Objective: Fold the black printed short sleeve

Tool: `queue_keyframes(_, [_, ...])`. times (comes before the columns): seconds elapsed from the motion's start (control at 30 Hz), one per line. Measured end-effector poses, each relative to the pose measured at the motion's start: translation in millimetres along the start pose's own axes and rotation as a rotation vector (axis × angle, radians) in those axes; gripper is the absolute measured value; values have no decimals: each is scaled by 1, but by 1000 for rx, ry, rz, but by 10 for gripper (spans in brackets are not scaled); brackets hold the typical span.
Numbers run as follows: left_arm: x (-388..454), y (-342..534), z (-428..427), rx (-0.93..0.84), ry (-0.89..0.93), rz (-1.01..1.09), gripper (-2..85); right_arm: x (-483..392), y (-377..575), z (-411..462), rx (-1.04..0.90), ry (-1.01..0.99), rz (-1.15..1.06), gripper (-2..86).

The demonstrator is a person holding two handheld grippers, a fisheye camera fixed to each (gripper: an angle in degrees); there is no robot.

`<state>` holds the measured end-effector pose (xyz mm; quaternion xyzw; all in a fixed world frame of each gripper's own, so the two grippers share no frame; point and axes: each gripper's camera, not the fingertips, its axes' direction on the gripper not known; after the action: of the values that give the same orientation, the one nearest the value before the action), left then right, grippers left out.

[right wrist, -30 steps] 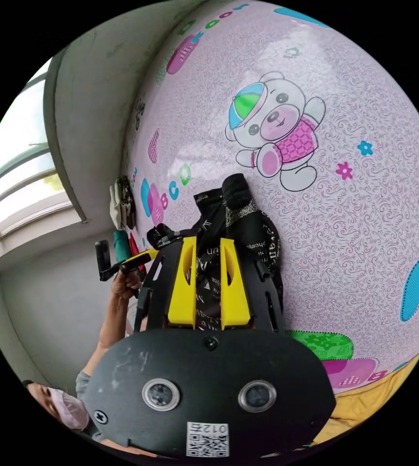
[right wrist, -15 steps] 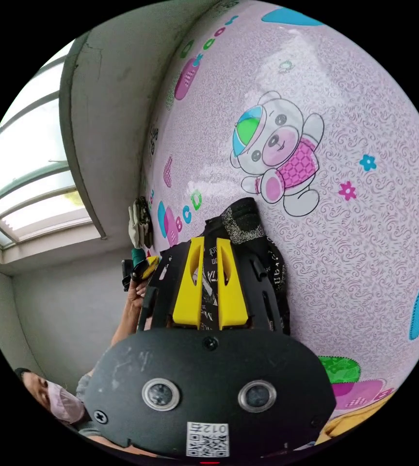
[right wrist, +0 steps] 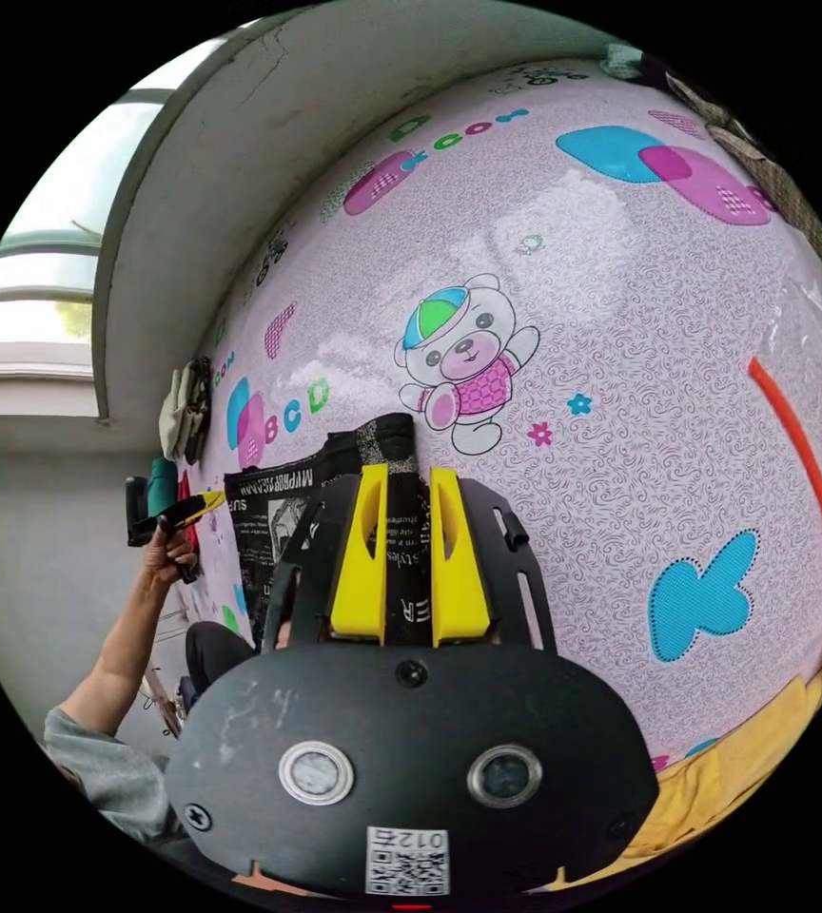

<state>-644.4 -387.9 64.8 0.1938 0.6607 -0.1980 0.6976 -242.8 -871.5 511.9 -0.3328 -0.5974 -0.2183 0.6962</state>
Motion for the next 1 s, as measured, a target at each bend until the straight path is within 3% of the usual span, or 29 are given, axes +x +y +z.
queue_keyframes(0.37, [17,14,36,9,-43,-21,6,-19,26,57,41,73,29,-7])
queue_keyframes(0.57, [30,42,27,150,-24,-8,8,-38,64,53,128,119,-36,-8])
queue_keyframes(0.8, [110,110,70,-4,-184,332,8,-86,153,87,-3,92,-281,-8])
queue_keyframes(1.0, [165,163,136,-84,-402,516,7,-114,213,148,-114,243,-386,-8])
